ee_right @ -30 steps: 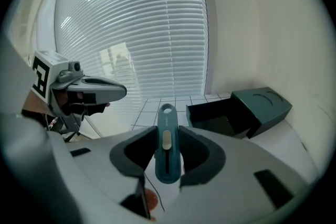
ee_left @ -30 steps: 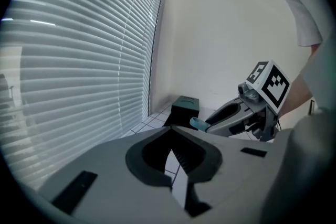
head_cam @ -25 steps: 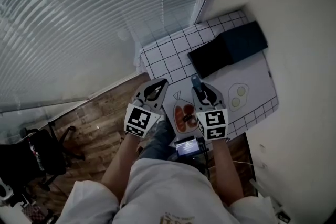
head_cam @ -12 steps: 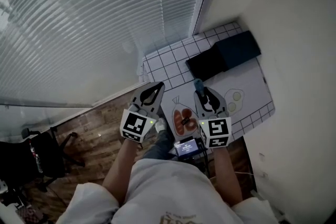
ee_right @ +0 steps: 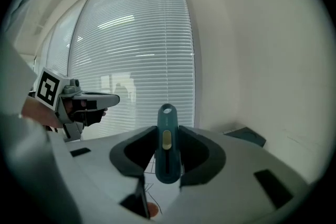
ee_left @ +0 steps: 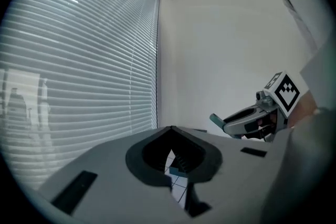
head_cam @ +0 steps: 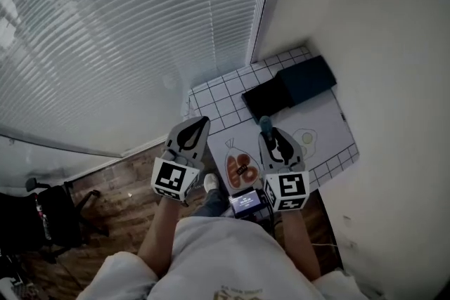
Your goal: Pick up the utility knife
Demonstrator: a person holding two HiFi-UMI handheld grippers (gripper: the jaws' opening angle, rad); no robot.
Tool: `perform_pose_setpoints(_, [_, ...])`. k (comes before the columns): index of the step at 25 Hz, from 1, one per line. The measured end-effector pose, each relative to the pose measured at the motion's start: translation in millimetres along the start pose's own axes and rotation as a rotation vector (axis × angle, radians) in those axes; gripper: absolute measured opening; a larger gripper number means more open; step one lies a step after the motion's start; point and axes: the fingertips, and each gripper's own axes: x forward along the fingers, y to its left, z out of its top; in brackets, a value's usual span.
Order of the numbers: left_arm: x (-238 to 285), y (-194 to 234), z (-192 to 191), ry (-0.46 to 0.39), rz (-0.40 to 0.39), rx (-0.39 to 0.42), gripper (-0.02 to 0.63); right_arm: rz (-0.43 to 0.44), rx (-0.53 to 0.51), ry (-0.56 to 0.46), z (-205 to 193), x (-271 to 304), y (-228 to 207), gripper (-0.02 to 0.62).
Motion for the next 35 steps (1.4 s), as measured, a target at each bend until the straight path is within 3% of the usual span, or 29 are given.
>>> perform_pose_setpoints(14, [-14, -13, 42, -0.099, 0.002, 0.032, 0.005, -0.018, 0.009, -0.096, 27, -32, 4, 0.135])
perform_pose_setpoints(35, [-22, -20, 48, -0.127, -0.028, 0.020, 0.005, -0.025, 0.043, -0.112, 28, -42, 3, 0.135])
